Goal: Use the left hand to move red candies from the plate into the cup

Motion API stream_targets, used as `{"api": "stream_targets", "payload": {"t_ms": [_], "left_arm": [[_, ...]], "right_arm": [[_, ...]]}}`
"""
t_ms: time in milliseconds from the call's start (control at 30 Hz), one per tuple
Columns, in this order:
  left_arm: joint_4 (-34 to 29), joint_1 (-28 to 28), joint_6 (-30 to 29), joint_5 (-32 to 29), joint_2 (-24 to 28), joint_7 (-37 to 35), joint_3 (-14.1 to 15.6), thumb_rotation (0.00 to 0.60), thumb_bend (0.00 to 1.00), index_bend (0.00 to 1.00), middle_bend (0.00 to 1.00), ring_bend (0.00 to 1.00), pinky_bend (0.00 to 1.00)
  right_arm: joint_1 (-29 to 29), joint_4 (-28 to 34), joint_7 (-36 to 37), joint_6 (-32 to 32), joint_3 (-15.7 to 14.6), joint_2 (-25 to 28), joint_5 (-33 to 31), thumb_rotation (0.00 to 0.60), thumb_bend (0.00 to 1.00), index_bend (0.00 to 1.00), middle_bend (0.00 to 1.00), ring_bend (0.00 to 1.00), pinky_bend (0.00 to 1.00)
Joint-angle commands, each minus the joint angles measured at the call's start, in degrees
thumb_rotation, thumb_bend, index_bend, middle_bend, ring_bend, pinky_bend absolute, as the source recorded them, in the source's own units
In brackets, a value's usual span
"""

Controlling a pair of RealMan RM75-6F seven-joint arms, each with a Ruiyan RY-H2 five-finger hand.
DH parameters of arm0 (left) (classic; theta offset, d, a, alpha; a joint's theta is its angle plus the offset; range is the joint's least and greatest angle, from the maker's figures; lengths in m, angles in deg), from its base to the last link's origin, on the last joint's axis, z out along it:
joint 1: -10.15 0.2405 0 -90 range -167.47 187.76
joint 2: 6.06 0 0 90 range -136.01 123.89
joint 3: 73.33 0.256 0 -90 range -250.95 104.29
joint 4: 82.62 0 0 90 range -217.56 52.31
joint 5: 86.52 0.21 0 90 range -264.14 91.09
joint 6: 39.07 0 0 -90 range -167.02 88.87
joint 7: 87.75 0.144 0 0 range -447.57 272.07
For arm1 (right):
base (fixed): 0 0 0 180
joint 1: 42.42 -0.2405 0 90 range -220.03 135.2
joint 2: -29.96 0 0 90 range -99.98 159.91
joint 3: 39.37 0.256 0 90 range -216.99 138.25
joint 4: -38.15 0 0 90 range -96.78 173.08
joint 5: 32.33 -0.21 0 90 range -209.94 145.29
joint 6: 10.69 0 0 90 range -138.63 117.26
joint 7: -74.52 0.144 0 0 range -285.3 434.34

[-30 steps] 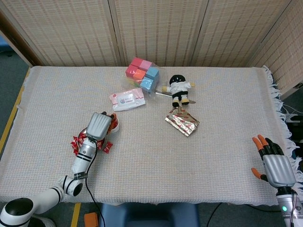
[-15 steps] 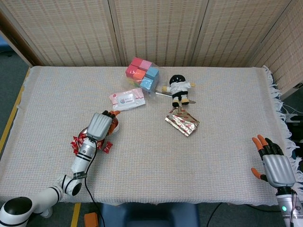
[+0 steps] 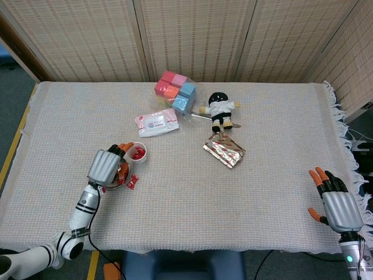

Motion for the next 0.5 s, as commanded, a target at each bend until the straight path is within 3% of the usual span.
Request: {"api": "stream_targets", "payload": {"t_ms": [33, 267, 500], "left_arm": [[-5.83, 7.02, -2.94, -0.89, 5.34, -0.62, 4.72, 0.600, 0.39, 0.14, 0.25, 0.31, 0.99], [-5.74, 12.50, -0.84, -4.42, 6.60, 0.68, 7.83, 0.600, 0.38, 0.02, 0.13, 0.21, 1.00], [-6.07, 13.94, 2.10, -6.80, 7.21, 2.57, 8.16, 0.600, 0.38, 0.00, 0.01, 0.10, 1.00]], "right_arm": [[0.07, 0.12, -0.07, 0.13, -0.25, -0.03, 0.48, 0.600, 0.14, 0.00, 0.00, 0.00, 0.13], [0.15, 0.52, -0.08, 0.44, -1.02, -0.12, 2.40, 0.600, 0.14, 0.00, 0.00, 0.00, 0.13], [0.36, 0.64, 0.44, 0.91, -1.28, 0.16, 3.27, 0.600, 0.14, 0.00, 0.00, 0.00, 0.13]]}}
